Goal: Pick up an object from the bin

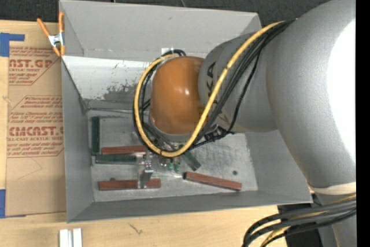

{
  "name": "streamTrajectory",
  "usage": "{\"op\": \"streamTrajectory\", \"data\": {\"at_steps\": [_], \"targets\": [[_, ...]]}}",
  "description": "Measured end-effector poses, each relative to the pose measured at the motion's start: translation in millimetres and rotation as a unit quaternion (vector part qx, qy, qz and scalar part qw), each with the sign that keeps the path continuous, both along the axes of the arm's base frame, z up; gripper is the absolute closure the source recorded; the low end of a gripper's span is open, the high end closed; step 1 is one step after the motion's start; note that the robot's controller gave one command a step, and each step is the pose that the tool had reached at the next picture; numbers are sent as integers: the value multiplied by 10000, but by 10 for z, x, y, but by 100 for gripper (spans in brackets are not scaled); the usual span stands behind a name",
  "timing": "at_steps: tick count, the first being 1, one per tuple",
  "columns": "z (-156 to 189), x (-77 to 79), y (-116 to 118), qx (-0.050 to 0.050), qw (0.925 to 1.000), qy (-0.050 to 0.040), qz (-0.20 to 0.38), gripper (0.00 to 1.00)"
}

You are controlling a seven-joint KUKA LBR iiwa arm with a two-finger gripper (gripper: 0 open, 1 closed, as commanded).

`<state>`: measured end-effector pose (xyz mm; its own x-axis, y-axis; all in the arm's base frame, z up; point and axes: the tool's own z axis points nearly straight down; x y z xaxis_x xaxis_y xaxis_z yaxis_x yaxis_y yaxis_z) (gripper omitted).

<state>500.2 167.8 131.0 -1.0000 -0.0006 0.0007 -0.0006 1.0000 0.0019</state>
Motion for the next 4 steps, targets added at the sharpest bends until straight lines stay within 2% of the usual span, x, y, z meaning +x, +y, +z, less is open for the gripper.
{"op": "streamTrajectory", "data": {"at_steps": [1, 2, 3, 4], "targets": [[0, 0, 0, 0, 10000, 0, 1, 0], [-549, -47, 97, 20, 9978, -84, 661, 100], [-549, -47, 96, 20, 9978, -84, 662, 100], [1539, -83, 56, -6, 9932, -15, 1162, 100]]}}
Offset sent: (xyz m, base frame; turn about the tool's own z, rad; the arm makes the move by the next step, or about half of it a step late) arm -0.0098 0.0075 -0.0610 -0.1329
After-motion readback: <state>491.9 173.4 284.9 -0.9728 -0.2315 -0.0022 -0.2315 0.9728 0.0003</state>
